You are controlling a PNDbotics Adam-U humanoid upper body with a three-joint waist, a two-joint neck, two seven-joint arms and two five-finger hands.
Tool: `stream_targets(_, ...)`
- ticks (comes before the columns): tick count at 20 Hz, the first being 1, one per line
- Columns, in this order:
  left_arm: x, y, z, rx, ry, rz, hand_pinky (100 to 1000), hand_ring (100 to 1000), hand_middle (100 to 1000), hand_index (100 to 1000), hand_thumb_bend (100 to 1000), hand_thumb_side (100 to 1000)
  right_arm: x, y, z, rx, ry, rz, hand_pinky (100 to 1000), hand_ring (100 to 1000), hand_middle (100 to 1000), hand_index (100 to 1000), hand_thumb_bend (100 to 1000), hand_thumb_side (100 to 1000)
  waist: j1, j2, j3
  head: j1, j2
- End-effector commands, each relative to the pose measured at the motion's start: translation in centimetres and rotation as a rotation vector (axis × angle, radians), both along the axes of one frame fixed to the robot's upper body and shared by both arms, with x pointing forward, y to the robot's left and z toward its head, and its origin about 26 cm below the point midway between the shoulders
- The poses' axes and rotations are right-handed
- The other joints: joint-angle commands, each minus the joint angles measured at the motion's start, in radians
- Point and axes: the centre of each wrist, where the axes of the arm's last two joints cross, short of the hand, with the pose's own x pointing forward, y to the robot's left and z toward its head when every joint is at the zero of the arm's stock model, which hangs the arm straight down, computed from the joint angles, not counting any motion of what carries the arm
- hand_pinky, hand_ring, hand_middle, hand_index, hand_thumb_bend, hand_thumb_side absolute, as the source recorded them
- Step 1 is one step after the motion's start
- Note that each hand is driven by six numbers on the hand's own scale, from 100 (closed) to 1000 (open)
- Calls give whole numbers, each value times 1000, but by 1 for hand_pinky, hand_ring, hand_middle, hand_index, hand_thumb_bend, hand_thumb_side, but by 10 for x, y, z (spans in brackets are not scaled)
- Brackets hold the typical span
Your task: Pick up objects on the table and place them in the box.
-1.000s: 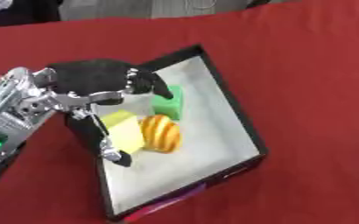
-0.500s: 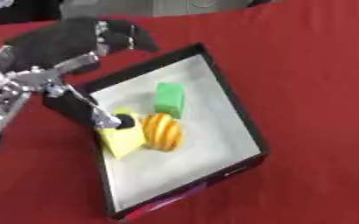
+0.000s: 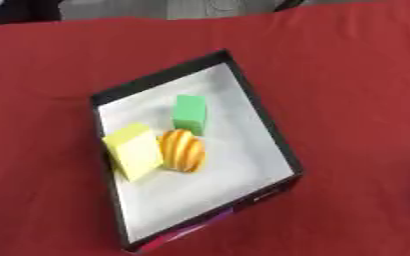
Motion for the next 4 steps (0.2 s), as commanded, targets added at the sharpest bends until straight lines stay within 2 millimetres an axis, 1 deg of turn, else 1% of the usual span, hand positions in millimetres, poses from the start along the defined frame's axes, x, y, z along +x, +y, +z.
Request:
stream_targets(1, -8, 15, -1, -154, -17, -2, 627, 739, 751, 788, 100, 681, -2, -1, 4, -14, -24, -12, 965, 1000, 729, 787, 100, 470, -22, -37, 5, -7, 2)
stream_targets(4, -10, 23, -14, -285, 26, 17, 628, 739, 752, 786, 113, 694, -2, 0, 3, -8, -40, -19, 965, 1000, 727, 787, 100, 470, -35, -34, 9, -5, 0)
